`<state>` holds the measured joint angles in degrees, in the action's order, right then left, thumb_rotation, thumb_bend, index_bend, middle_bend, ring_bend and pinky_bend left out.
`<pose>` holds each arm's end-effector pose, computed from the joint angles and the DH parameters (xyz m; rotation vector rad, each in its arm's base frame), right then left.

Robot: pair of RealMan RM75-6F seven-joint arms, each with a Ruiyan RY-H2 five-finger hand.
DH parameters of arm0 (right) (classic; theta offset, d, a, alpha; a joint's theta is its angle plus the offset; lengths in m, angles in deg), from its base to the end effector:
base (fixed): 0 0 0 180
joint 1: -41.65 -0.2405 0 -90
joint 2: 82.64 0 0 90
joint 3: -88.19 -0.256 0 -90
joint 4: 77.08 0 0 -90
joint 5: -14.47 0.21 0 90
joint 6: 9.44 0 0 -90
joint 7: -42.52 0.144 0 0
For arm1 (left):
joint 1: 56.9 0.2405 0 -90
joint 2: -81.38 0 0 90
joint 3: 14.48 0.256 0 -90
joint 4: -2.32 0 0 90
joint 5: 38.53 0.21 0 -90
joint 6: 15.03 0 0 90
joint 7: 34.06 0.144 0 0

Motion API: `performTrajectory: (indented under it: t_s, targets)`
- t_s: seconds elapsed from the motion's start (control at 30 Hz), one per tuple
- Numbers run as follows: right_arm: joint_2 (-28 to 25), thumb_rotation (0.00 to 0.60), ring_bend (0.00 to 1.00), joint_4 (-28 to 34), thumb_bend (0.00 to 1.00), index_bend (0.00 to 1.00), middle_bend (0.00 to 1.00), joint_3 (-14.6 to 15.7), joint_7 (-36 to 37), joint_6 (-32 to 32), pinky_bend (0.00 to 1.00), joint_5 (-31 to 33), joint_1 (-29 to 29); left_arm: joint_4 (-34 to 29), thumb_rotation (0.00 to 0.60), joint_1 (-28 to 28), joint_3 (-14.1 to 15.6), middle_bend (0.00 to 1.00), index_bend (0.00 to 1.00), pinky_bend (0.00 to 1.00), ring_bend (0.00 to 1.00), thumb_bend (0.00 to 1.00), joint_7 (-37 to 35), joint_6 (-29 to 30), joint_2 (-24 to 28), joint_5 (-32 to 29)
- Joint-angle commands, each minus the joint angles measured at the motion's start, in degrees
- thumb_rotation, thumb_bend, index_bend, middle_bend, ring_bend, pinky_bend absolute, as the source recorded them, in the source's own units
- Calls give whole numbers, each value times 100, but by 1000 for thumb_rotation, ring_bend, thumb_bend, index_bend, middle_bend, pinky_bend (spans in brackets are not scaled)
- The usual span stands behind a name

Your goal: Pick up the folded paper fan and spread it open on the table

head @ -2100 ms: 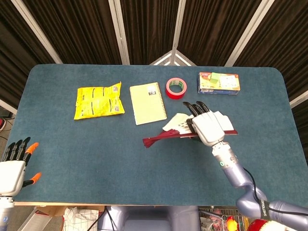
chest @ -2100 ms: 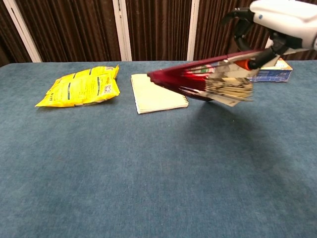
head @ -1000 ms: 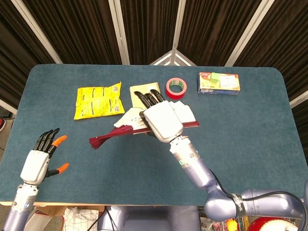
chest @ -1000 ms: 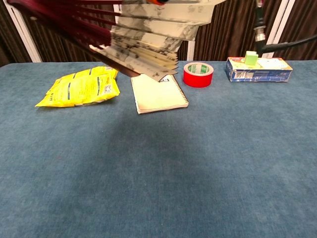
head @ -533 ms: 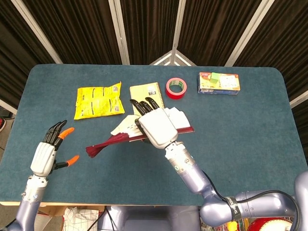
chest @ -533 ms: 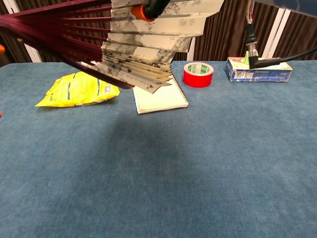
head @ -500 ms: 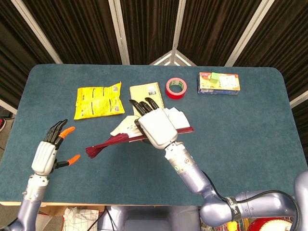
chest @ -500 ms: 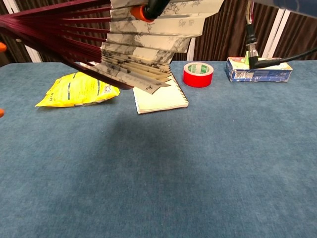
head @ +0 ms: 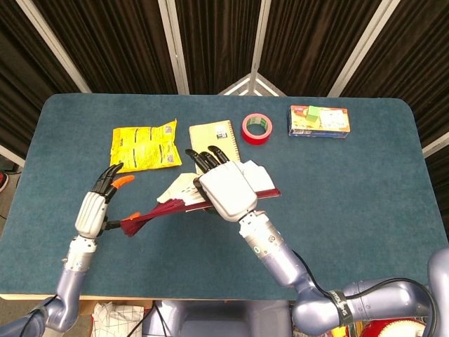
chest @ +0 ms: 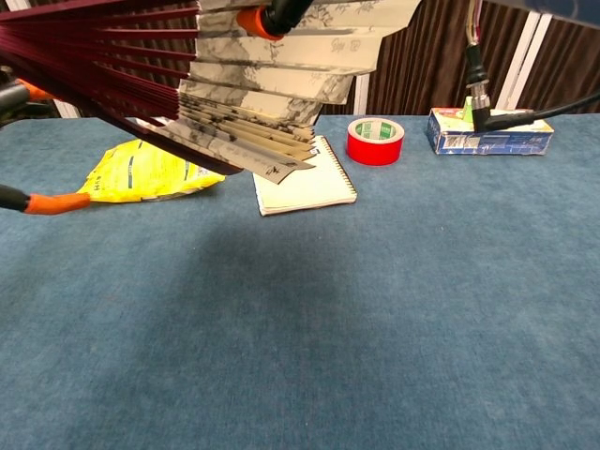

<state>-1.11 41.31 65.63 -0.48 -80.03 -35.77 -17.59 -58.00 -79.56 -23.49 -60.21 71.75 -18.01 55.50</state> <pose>0.0495 -0.3065 0.0661 1.8681 -0.7056 1.3440 -0.2316 0.2832 0.0152 -1.4118 -1.0201 -1.6259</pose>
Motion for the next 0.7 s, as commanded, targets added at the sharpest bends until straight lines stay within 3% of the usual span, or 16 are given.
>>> performTrajectory:
  t_s: [0.03,0.7]
  targets:
    - [-17,600,226,45,433,915,169,7,-5,-19,163,3,-21,198,600,-171,-25,37,249,107,0,203,-24,-59,-222,-28]
    - [13,600,226,338,433,920,168,74,-56,-159,163,169,-158,238,600,-629,-52,101,333,141,0,291,-46,-408,-778,-234]
